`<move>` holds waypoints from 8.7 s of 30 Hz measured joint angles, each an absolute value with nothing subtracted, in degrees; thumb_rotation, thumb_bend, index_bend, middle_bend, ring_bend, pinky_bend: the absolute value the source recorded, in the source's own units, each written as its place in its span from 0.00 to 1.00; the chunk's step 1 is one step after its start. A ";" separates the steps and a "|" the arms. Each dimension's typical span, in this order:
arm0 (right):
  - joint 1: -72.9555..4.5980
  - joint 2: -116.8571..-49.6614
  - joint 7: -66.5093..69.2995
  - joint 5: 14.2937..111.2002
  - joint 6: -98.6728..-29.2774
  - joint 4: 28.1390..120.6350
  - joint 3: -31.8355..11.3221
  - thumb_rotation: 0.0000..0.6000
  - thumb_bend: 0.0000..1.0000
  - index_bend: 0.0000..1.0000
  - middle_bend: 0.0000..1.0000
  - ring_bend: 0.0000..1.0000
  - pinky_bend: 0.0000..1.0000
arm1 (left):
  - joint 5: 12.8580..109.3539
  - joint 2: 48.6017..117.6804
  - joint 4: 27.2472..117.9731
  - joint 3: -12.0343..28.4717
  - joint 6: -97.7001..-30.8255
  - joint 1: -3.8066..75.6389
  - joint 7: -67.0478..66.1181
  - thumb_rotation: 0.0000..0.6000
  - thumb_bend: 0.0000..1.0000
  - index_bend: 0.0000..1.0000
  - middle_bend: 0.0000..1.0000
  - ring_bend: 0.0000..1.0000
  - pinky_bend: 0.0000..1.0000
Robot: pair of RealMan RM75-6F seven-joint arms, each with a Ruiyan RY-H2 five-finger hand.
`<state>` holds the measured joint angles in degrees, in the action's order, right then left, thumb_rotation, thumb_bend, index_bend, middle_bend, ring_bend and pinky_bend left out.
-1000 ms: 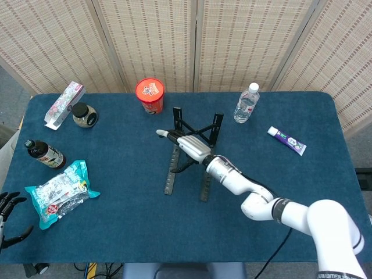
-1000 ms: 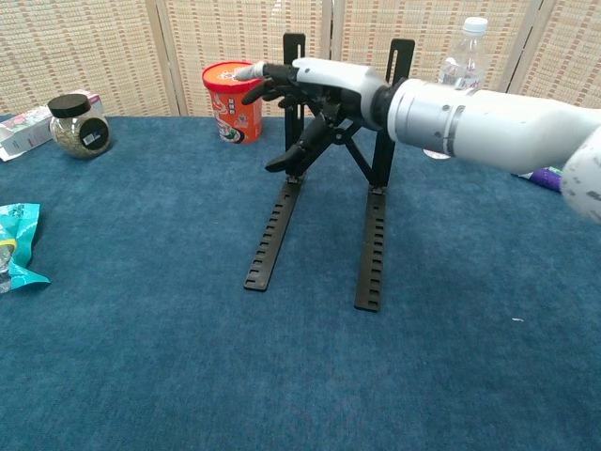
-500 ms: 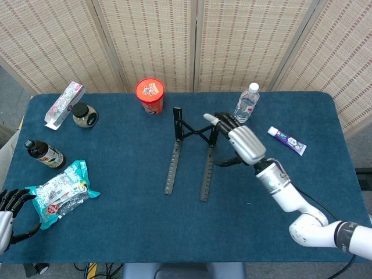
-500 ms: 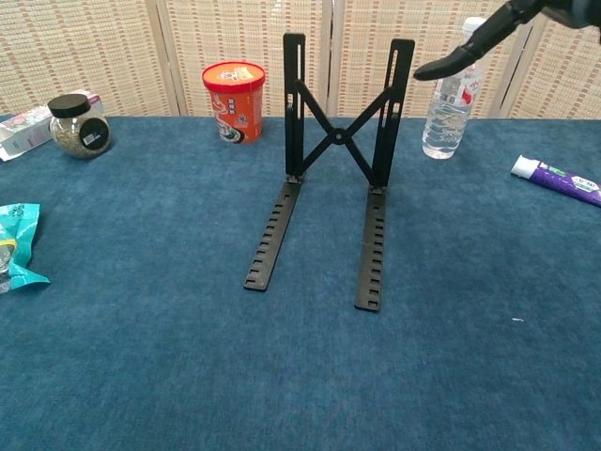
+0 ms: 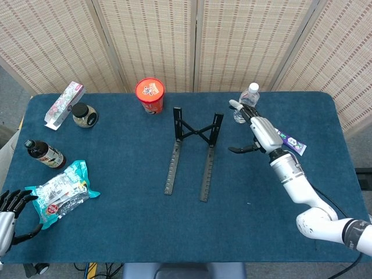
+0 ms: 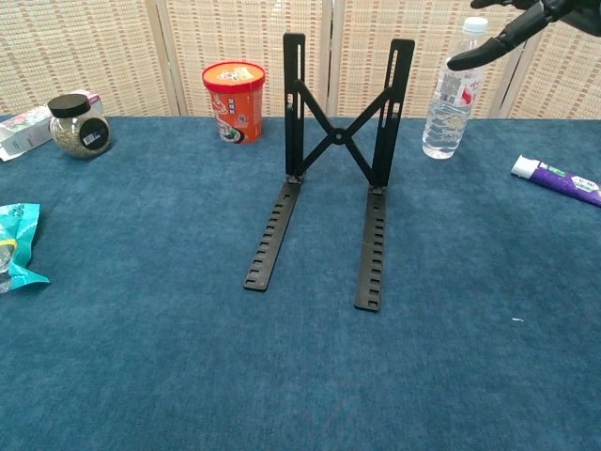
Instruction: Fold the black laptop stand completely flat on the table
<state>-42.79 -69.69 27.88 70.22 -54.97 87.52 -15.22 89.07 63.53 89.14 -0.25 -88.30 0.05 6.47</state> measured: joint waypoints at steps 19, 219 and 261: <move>-47.35 -76.08 52.89 75.59 -40.65 73.05 -16.68 1.00 0.00 0.00 0.19 0.01 0.02 | 88.64 63.28 91.48 -0.42 -87.95 0.10 3.61 1.00 0.16 0.25 0.16 0.10 0.02; -50.83 -104.97 -17.66 94.06 -58.66 53.46 -1.90 1.00 0.00 0.00 0.06 0.00 0.00 | 91.03 112.46 13.85 -1.49 -46.58 54.59 45.87 1.00 0.16 0.22 0.17 0.10 0.02; -53.50 -114.43 -14.09 96.42 -61.27 38.97 -1.41 1.00 0.00 0.00 0.01 0.00 0.00 | 90.33 114.22 12.96 -1.87 -44.70 55.53 50.14 1.00 0.16 0.22 0.17 0.10 0.02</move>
<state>-53.50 -114.43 -14.09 96.42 -61.27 38.97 -1.41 90.33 114.22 12.96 -1.87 -44.70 55.53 50.14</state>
